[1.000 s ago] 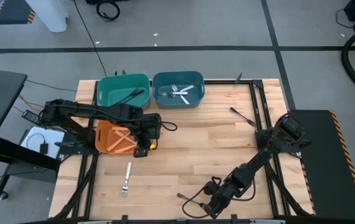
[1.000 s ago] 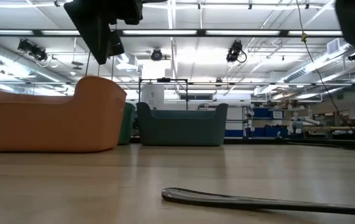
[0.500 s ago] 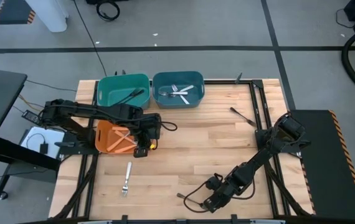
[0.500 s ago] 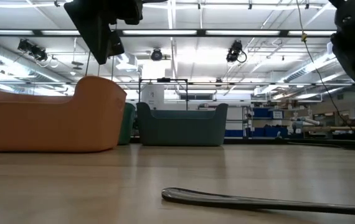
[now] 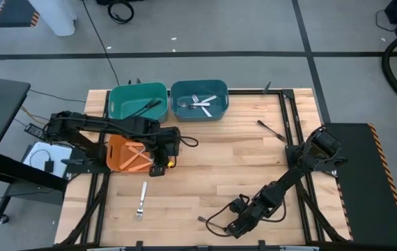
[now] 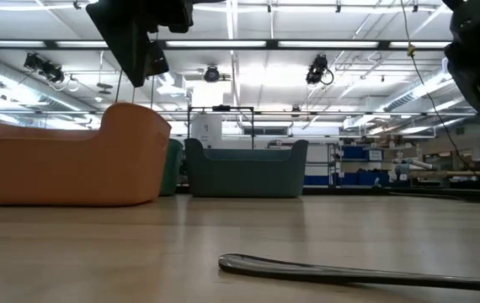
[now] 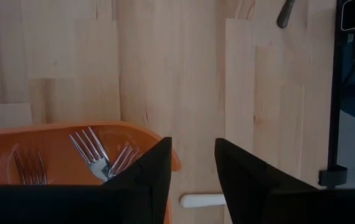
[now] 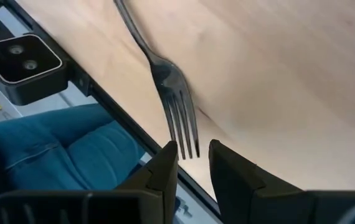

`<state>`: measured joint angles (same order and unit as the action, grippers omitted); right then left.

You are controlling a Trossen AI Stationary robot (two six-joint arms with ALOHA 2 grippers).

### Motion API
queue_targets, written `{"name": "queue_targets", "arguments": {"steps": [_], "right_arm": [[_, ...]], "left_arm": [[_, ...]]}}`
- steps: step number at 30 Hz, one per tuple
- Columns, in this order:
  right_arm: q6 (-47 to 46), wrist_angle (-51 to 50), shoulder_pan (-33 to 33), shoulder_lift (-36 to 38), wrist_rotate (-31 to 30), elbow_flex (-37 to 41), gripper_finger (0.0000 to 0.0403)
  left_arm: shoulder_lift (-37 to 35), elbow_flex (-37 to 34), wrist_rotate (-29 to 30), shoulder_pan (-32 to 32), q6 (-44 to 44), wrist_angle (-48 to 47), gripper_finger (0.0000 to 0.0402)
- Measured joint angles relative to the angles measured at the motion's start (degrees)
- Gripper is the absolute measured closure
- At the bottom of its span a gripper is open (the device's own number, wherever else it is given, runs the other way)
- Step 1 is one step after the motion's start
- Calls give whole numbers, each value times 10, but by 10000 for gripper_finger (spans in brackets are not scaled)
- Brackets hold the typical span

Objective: Sort silverware by color (type)
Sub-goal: Put the black fork into the green bin

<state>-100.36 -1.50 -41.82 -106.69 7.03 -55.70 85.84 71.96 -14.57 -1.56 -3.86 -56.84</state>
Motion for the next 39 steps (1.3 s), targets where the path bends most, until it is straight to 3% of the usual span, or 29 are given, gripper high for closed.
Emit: {"name": "queue_targets", "arguments": {"steps": [39], "right_arm": [[4,6,-1,0,-29,9,305]], "left_arm": [[0,0,0,0,2,0,269]]}}
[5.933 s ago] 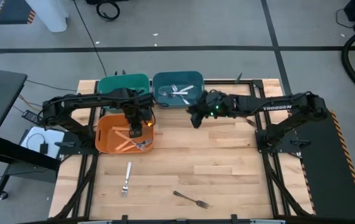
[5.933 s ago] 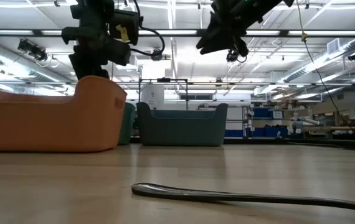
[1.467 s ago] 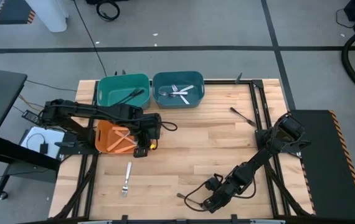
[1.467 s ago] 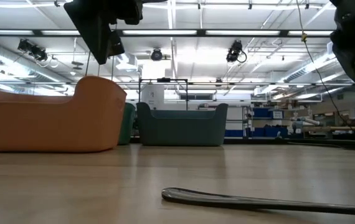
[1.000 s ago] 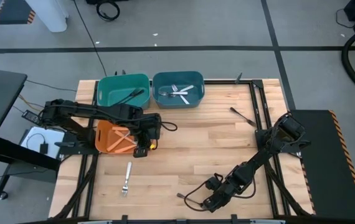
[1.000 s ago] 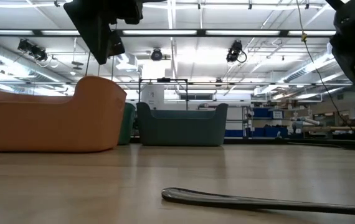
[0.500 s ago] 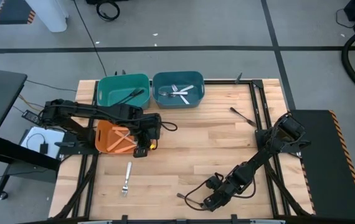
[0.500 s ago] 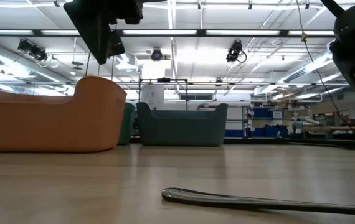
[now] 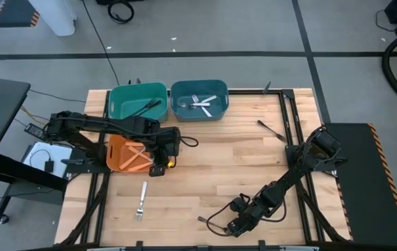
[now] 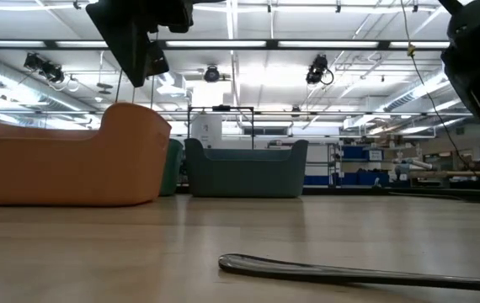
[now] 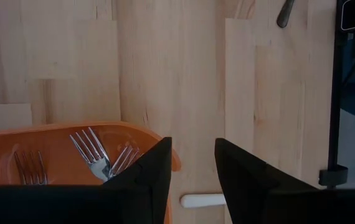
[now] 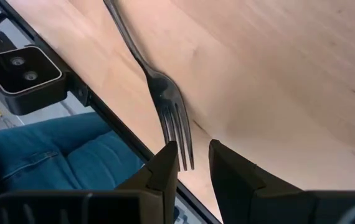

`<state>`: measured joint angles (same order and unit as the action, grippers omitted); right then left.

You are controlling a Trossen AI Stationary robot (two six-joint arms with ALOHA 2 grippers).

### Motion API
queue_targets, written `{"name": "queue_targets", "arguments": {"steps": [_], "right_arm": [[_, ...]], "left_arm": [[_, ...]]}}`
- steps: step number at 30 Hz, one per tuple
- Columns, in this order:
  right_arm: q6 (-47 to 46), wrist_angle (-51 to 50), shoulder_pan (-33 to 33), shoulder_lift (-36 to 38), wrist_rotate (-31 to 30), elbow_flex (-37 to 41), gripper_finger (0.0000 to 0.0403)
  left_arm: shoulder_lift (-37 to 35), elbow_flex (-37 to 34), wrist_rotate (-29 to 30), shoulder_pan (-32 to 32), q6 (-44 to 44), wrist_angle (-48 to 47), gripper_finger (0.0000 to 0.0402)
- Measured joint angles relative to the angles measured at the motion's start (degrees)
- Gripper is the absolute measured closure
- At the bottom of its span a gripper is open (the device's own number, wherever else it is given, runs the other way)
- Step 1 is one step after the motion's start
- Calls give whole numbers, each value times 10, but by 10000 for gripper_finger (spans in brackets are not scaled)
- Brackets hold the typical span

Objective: Sort silverware by color (type)
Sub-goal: Put the black fork into the green bin

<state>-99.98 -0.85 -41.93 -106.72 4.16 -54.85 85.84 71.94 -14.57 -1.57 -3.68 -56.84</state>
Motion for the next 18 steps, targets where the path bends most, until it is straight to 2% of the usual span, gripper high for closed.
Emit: {"name": "queue_targets", "arguments": {"steps": [18], "right_arm": [[-24,6,-12,0,-29,0,305]], "left_arm": [[0,0,0,0,0,0,269]]}}
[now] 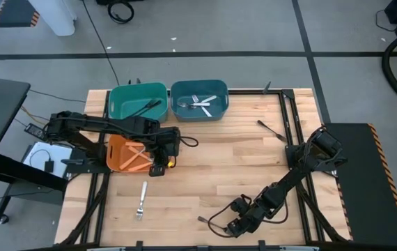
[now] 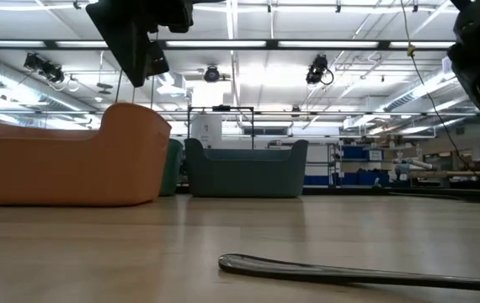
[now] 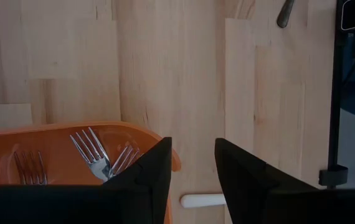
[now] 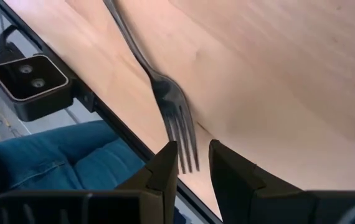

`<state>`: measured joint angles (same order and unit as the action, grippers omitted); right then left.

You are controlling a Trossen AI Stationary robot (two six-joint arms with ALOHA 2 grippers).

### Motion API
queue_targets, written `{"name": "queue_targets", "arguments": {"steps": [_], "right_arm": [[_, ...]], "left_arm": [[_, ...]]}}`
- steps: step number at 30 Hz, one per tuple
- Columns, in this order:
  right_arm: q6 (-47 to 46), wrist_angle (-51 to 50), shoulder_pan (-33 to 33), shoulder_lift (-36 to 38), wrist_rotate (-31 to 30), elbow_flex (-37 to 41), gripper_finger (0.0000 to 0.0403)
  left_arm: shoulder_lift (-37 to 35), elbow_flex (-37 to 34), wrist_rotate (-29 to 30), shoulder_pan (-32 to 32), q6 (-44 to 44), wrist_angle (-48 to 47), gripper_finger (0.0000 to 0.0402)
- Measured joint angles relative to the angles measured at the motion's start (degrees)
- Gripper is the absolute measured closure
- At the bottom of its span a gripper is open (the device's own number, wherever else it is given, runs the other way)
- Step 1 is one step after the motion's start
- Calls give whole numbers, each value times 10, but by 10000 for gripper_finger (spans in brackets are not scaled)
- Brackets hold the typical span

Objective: Sort silverware by color (type)
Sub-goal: Put the black fork into the green bin

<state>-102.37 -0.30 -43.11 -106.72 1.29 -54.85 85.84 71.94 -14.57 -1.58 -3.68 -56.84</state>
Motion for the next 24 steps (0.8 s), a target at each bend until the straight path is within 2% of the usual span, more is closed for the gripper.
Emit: {"name": "queue_targets", "arguments": {"steps": [5,14,20,24], "right_arm": [[0,-10,-2,0,23,0,305],[-1,-1,-3,-3,14,0,305],[-25,101,-3,-53,20,-1,305],[-21,109,-3,-56,17,-1,305]], "left_arm": [[0,0,0,0,0,0,269],[0,0,0,0,5,0,269],[0,0,0,0,5,-1,269],[0,0,2,0,5,-1,269]]}}
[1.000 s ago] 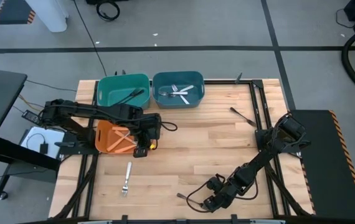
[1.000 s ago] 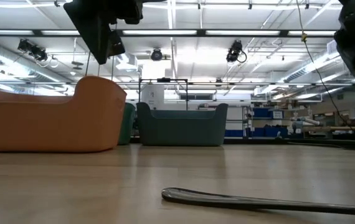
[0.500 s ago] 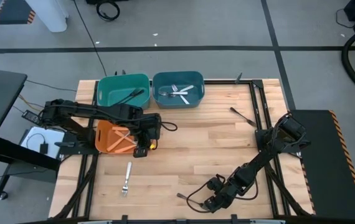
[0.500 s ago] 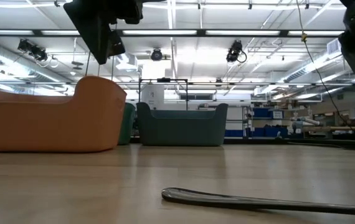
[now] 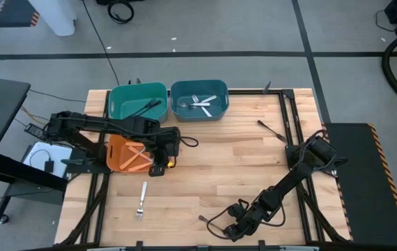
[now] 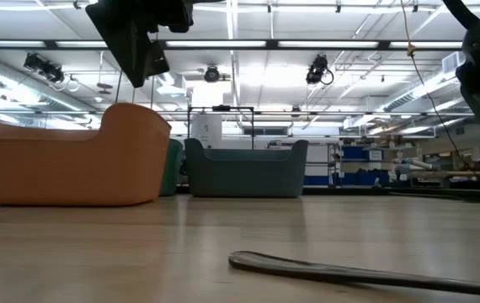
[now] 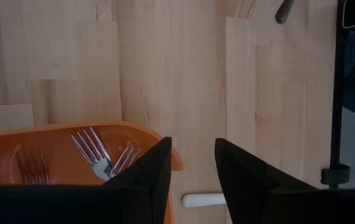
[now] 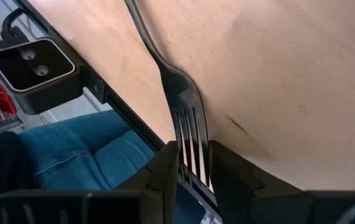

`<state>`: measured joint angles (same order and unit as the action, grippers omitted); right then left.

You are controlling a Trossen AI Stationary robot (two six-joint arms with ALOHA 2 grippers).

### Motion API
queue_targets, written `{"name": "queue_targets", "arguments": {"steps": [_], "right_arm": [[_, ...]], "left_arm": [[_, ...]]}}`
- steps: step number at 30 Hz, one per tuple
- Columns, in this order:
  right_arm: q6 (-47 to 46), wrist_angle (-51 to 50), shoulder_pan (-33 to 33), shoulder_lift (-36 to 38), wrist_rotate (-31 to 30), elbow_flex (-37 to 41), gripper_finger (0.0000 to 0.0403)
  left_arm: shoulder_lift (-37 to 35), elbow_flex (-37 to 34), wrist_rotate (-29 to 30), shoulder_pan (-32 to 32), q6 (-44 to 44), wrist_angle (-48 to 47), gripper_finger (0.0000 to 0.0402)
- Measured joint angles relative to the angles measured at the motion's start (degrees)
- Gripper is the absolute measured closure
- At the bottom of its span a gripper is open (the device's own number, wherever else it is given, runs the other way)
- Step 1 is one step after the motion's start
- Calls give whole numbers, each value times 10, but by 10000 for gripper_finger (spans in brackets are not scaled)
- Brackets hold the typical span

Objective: Sort silverware by color (type)
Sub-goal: Put the black fork into the green bin

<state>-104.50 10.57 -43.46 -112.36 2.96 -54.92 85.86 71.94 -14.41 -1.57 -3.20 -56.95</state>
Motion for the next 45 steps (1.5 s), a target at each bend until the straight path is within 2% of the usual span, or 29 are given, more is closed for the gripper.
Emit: {"name": "queue_targets", "arguments": {"steps": [4,9,20,24,33,39,45], "right_arm": [[6,-1,0,0,0,0,319],[6,8,0,0,6,-1,389],[16,14,6,18,42,1,397],[49,-20,18,33,44,1,398],[217,-190,99,102,44,1,398],[377,-302,197,176,21,1,398],[501,-322,310,288,-20,1,398]], "left_arm": [[0,0,2,0,9,0,269],[0,0,3,0,9,0,269],[0,0,3,13,11,4,269],[0,0,3,33,28,37,269],[0,0,3,82,30,145,269],[0,7,3,130,80,142,269],[0,46,3,178,89,159,269]]}}
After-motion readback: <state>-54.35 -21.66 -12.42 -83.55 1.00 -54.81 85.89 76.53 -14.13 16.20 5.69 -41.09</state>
